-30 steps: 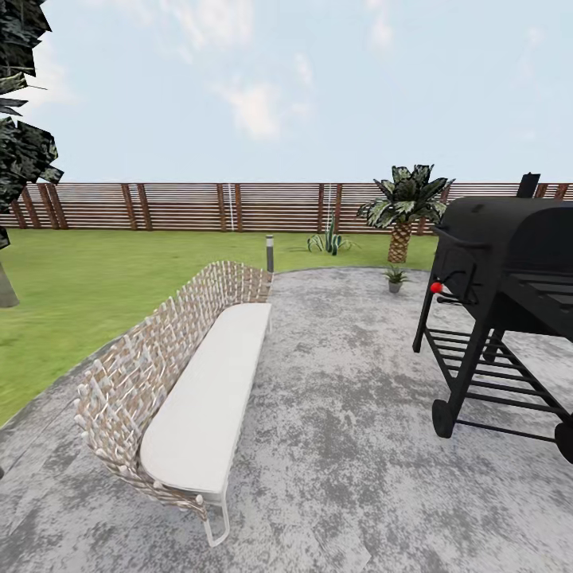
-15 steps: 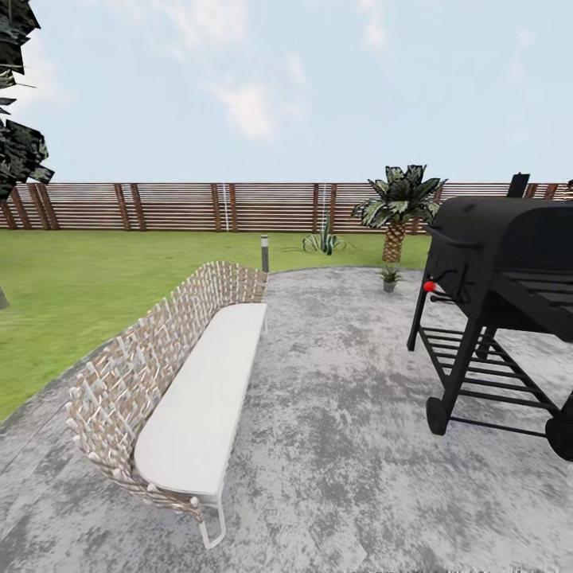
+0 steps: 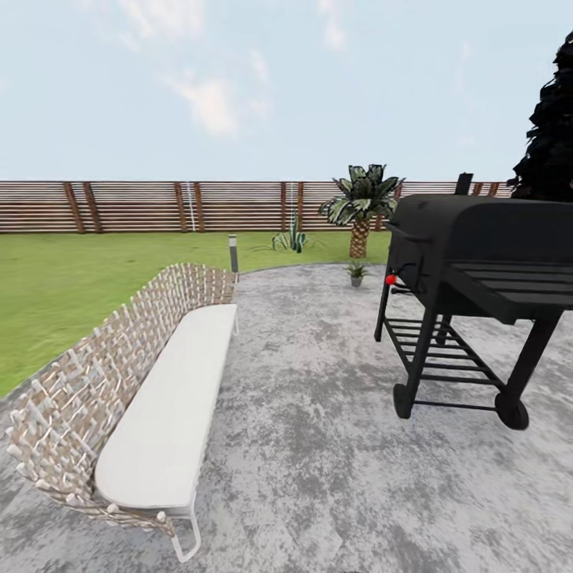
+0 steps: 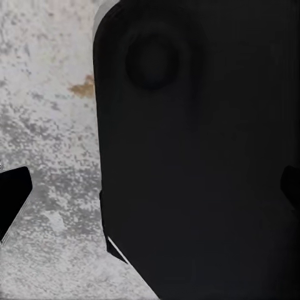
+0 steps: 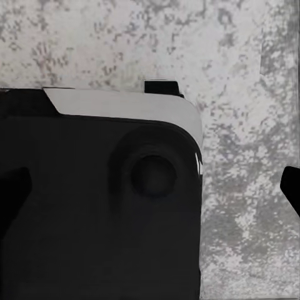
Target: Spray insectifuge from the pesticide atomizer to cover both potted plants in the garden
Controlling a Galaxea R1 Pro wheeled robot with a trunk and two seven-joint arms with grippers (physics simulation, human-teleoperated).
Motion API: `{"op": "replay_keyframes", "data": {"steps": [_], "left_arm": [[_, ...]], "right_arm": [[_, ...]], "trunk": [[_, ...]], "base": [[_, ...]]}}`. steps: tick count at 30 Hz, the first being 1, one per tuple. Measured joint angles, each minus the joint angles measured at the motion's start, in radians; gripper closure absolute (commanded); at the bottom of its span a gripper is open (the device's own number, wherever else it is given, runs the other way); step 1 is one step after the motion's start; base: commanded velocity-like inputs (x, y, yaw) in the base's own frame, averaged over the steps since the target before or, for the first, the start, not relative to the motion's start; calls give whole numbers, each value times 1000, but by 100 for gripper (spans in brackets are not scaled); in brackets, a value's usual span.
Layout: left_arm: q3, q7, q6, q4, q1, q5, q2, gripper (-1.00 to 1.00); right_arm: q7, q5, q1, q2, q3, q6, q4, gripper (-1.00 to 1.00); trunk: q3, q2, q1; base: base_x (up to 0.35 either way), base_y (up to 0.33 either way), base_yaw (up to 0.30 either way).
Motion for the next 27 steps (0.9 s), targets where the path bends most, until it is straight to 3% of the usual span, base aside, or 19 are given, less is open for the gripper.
{"op": "replay_keyframes", "data": {"steps": [7,17,19,22,23,26,27], "left_arm": [[2,3,5,-14,-5,5,-13,-100],[6,4,23,-166,-22,13,-34,-100],[6,4,53,-208,-33,13,-41,-100],[5,4,175,-313,-69,13,-71,-100],[3,5,238,-368,-89,12,-87,-100],[1,5,309,-462,-121,12,-111,-100],[0,5,337,-520,-137,13,-124,-100]], "right_arm": [[-6,-3,-30,-13,-2,5,-33,-100],[-21,-4,-88,-17,-3,55,-100,-100],[-23,-5,-107,-15,-4,84,-114,-100],[-31,-6,-156,-13,-4,161,-158,-100],[-34,-6,-185,-13,-5,211,-196,-100],[-38,-6,-230,-16,-6,295,-274,-100],[-38,-7,-248,-18,-7,354,-340,-100]], "trunk": [[0,0,0],[0,0,0],[0,0,0],[0,0,0],[0,0,0],[0,0,0],[0,0,0]], "base": [[-197,-94,-280],[-33,-14,-280],[-4,-2,-280],[-2,-1,-280],[-1,0,-280],[-1,0,-280],[0,0,-280]]}}
